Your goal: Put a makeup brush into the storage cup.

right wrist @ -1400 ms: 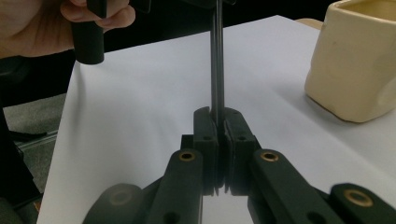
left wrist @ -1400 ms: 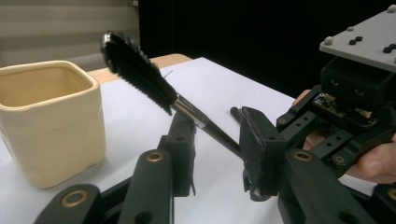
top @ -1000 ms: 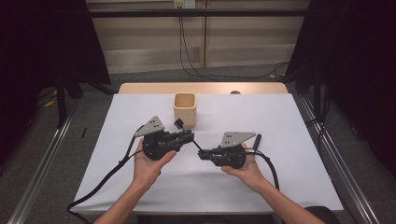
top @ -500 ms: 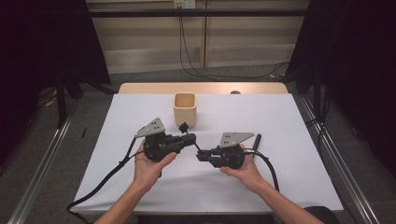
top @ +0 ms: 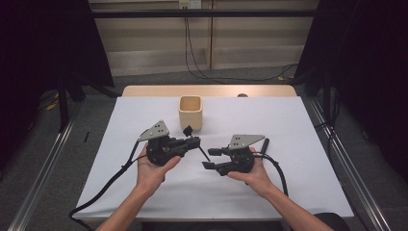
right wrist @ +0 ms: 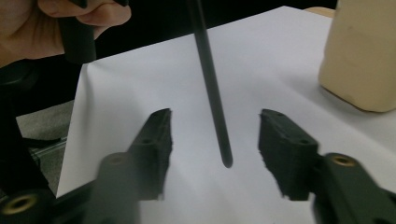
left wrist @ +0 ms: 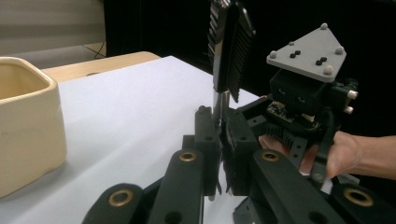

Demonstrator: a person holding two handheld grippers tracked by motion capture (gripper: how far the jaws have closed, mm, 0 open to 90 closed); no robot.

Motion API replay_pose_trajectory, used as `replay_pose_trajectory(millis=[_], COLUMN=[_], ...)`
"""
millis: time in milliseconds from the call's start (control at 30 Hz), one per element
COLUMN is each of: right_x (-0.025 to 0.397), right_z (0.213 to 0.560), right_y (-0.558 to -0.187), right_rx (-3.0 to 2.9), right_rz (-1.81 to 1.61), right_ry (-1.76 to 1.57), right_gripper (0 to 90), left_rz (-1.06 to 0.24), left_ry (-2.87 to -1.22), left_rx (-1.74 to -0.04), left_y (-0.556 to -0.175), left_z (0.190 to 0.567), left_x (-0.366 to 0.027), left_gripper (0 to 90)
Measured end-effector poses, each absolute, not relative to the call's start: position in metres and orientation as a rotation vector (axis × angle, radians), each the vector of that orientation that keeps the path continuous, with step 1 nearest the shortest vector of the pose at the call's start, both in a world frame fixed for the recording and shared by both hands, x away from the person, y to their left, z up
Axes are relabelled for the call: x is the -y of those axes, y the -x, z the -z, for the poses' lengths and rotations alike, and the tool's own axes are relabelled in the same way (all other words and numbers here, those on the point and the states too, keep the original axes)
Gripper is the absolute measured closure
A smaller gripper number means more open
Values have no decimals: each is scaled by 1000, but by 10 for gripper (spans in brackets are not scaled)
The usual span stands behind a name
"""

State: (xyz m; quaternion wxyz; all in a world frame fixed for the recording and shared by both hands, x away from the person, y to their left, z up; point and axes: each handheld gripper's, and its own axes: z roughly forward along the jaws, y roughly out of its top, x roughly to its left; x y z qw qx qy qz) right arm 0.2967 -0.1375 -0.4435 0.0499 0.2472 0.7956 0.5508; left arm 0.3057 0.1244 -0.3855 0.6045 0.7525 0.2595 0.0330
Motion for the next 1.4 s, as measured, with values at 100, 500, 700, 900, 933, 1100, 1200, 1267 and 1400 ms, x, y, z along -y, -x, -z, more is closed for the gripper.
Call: replay_pose_trajectory(millis=[100,500,700,900,933,1100,1200,1267,1400], right_x=[141,153,162,179,183,197,207,213,225], right_z=[443,437,433,428,427,427,431,432,433], right_y=[-298,-296,-290,-284,-282,-275,-271,-268,-263], right_rx=[-2423,-2390,-2349,-2295,-2282,-2242,-2235,-2214,-2152], right_rz=[-1666,-1672,-1679,-1667,-1673,-1680,-1651,-1650,-1639], right_ry=[-773,-786,-796,-801,-805,-820,-847,-868,-908], right_gripper=[312,35,49,50,49,44,52,53,49], left_rz=[-79,-96,-98,-90,-91,-89,-84,-82,-82], left_ry=[-1742,-1783,-1788,-1803,-1806,-1818,-1831,-1828,-1841], left_rx=[-602,-592,-602,-605,-606,-614,-617,-623,-631], left_y=[-306,-306,-306,-306,-306,-308,-308,-309,-310], left_z=[384,383,379,377,377,377,377,377,375], left_x=[-125,-128,-132,-134,-134,-135,-136,-136,-140], left_gripper=[858,858,858,858,858,858,858,858,858])
